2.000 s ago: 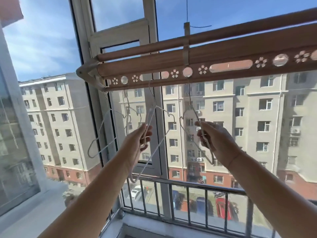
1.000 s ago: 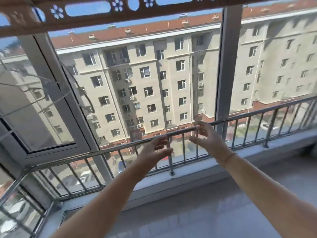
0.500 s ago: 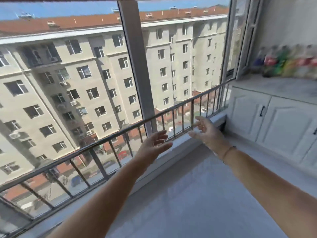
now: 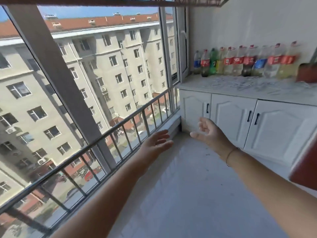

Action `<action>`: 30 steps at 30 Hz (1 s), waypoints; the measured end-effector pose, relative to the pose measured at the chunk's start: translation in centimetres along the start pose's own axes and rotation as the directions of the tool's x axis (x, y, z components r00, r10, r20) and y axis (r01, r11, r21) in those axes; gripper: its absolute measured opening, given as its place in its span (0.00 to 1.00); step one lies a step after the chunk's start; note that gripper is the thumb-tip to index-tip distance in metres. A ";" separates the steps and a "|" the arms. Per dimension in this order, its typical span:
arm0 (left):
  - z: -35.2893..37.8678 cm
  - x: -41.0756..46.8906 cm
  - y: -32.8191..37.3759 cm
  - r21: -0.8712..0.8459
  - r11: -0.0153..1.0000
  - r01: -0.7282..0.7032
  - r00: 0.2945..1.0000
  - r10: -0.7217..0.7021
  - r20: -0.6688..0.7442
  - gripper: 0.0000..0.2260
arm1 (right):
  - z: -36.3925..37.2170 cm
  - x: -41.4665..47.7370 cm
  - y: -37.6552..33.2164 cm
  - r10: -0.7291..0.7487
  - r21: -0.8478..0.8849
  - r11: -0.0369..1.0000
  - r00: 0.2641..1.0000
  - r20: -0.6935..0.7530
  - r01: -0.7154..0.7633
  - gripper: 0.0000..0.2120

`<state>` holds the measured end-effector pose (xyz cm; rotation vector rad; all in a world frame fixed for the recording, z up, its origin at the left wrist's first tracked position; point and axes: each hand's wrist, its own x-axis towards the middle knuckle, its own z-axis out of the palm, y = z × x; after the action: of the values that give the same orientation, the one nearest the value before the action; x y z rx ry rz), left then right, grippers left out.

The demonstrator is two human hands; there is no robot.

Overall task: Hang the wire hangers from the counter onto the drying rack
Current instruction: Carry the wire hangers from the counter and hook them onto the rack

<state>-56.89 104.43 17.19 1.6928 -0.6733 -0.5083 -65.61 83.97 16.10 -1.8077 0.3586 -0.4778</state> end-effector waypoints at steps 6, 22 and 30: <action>2.2 10.2 0.3 0.004 0.998 -0.055 0.993 0.054 0.108 0.21 | -4.5 6.3 2.3 0.042 -0.022 0.999 0.991 -0.130 -0.045 0.30; 8.5 34.6 3.6 -0.028 0.991 -0.129 0.933 0.131 0.336 0.22 | -15.6 21.7 5.9 0.095 0.020 0.995 0.906 -0.412 -0.095 0.29; 18.0 45.5 3.5 -0.041 0.992 -0.121 0.910 0.127 0.394 0.19 | -25.2 27.2 10.6 0.164 0.078 0.986 0.856 -0.490 -0.145 0.27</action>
<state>-35.59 60.20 17.58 1.5314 -1.0604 -0.7745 -54.43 47.08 15.84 -1.5829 0.8389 -0.8317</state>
